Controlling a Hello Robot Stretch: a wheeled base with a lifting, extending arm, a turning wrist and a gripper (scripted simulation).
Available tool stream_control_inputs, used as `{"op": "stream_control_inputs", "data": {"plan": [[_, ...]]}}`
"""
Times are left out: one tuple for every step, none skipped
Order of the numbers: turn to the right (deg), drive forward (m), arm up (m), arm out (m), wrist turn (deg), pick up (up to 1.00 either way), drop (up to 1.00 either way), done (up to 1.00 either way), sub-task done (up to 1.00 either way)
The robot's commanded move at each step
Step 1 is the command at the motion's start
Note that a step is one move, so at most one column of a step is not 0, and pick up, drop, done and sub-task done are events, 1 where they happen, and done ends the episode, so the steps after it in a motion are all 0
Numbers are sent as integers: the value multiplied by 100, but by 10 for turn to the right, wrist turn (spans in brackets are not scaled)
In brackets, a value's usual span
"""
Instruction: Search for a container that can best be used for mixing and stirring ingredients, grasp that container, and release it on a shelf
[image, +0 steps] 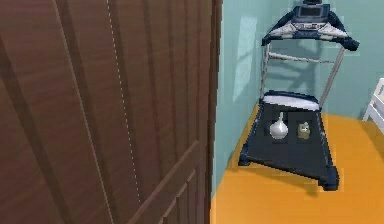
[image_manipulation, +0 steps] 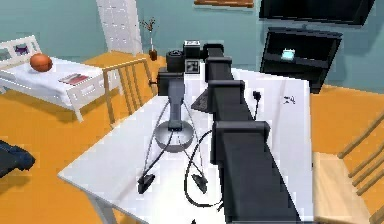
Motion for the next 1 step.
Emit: {"op": "stream_control_inputs", "data": {"plan": [[0, 0, 0, 0, 450, 0, 0, 0, 0]]}}
